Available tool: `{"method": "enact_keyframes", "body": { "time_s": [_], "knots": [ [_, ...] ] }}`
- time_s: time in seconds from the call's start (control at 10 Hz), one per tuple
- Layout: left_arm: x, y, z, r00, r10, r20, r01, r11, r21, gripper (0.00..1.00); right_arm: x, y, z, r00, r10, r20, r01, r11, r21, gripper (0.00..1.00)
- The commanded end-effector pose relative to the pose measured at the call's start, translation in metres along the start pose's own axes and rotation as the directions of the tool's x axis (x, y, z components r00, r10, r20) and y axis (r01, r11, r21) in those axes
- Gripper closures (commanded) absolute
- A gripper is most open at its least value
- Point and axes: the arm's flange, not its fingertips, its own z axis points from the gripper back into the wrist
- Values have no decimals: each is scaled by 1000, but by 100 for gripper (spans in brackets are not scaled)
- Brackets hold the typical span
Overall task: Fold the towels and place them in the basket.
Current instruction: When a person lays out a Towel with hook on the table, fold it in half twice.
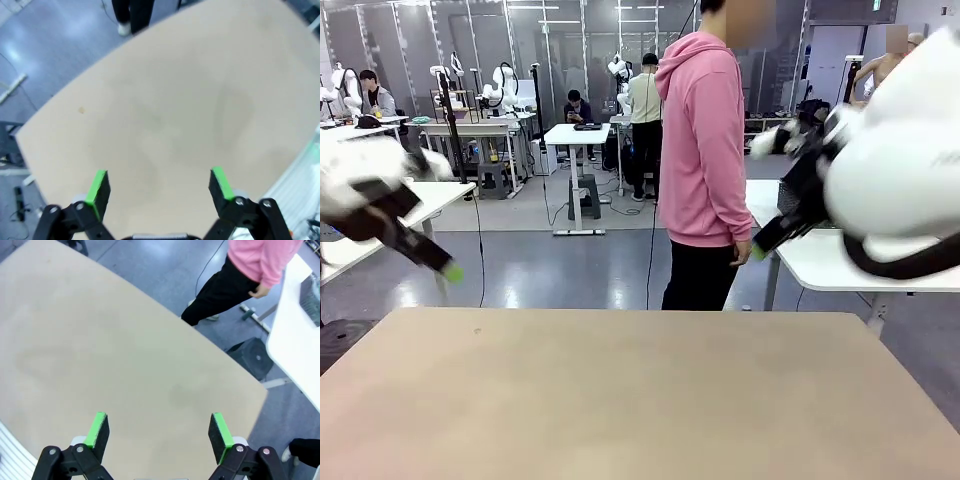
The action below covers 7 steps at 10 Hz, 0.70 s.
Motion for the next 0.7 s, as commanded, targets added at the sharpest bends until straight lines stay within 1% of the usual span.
{"method": "enact_keyframes", "body": {
  "time_s": [0.0,0.1,0.2,0.3,0.4,0.6],
  "knots": [
    [6,12,98,1000,18,24,-17,1000,-13,0,-2,-23,78,1000,5,-6,-5,999,35,0],
    [-1,9,147,999,14,39,-13,1000,-7,0,-11,-34,114,1000,13,8,-13,1000,11,0],
    [-11,3,185,999,9,49,-11,999,37,0,-22,-44,143,1000,15,12,-15,1000,1,0],
    [-23,-2,218,997,3,77,-8,998,56,0,-37,-55,173,999,-6,51,5,1000,20,0],
    [-34,-7,238,994,9,106,-17,997,77,0,-51,-63,194,997,-20,72,20,1000,5,0],
    [-53,-12,266,990,25,142,-44,990,130,0,-73,-77,222,990,-73,122,76,997,-24,0]
  ]
}}
